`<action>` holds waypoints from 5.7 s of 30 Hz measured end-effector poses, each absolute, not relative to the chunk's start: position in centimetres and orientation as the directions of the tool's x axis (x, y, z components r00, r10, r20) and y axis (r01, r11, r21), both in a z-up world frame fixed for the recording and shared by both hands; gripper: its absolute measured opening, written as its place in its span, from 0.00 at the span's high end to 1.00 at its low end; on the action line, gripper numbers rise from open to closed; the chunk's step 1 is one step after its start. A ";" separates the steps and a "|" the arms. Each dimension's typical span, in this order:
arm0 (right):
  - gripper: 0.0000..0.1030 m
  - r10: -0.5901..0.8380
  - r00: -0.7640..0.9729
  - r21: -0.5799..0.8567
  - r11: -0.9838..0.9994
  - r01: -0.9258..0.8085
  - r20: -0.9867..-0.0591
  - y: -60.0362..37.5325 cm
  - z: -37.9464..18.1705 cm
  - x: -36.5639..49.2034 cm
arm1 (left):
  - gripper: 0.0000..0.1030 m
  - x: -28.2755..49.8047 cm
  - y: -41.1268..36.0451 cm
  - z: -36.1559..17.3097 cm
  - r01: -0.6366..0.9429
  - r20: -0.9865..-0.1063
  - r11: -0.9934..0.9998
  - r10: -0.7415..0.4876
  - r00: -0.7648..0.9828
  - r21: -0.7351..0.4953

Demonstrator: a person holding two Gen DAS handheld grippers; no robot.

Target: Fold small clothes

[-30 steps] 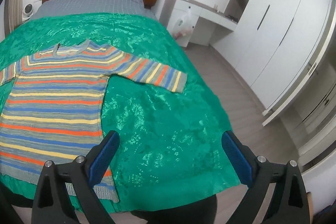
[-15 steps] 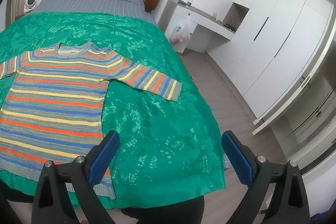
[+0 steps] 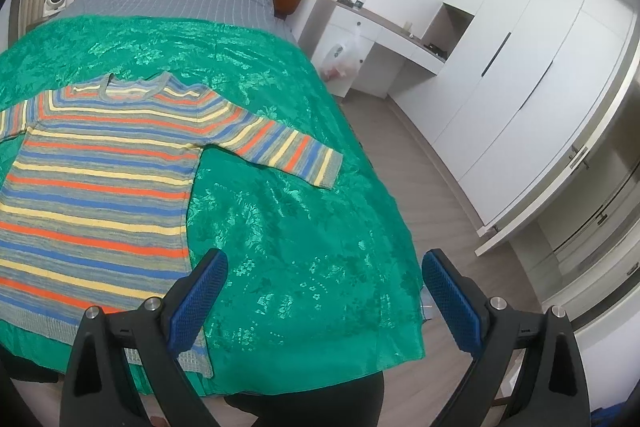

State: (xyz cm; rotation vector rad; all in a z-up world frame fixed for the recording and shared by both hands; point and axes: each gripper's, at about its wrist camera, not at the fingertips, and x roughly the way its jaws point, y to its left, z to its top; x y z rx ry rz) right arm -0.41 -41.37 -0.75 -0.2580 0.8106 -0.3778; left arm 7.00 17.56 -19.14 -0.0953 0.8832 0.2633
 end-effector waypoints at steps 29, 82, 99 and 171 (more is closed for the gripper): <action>0.74 0.334 0.568 0.584 0.737 0.340 -0.752 -66.8 -18.4 25.0 | 0.00 7.0 16.9 -19.5 -0.280 -0.741 0.957 0.239 0.628 0.071; 0.24 0.152 0.667 0.284 0.954 0.093 -0.730 -48.9 -18.8 21.5 | 0.00 18.3 17.6 -19.6 -0.087 -0.732 0.996 0.083 0.677 0.031; 0.12 0.165 0.668 0.271 0.961 0.057 -0.725 -48.2 -19.6 21.7 | 0.00 18.7 17.8 -19.7 -0.087 -0.733 0.996 0.072 0.677 0.018; 0.08 0.043 0.638 0.121 0.989 0.080 -0.769 -46.4 -19.7 22.2 | 0.00 18.7 17.8 -19.7 -0.088 -0.732 0.996 0.073 0.678 0.017</action>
